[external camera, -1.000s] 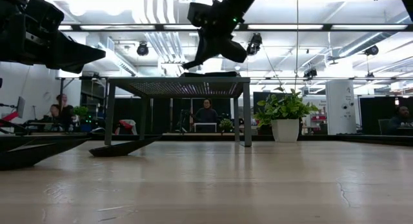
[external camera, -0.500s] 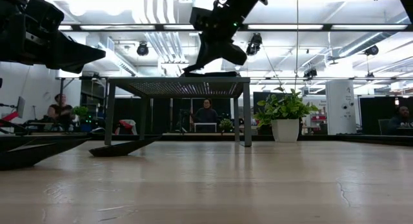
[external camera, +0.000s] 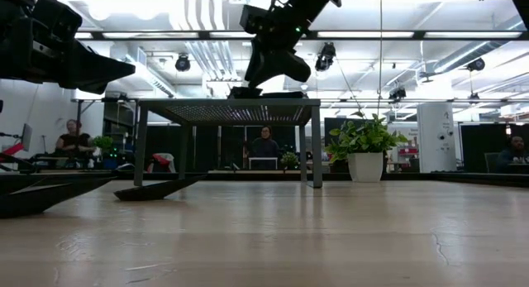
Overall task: Pick & Place Mini shaped plates
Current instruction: Stack the black square plate on top of the black square plates on the shelf, then put the black drop-shaped plate on the shelf
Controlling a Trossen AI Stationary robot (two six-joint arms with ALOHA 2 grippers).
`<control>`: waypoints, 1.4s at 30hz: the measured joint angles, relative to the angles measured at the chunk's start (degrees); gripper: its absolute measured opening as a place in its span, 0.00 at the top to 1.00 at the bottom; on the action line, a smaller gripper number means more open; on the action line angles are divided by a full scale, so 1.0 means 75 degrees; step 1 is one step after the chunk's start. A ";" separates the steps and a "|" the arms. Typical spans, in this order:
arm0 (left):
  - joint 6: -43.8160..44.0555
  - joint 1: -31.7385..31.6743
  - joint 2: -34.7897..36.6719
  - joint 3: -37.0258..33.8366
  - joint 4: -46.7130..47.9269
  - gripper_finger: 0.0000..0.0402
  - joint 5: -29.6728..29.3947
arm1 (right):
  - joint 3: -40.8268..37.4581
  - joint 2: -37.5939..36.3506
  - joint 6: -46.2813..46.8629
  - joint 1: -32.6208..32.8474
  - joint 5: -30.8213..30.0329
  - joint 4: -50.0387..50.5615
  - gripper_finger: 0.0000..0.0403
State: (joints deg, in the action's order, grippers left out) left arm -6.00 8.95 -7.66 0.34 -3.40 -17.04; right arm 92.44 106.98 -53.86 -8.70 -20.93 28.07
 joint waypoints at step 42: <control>0.0000 -0.0003 0.0003 0.0000 0.0000 1.00 0.0003 | 0.0000 -0.0047 0.1188 0.1328 -0.0385 -0.0044 0.76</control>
State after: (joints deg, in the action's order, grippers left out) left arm -6.00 8.93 -7.64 0.34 -3.40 -17.02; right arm 92.44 106.63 -44.95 1.26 -23.81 27.75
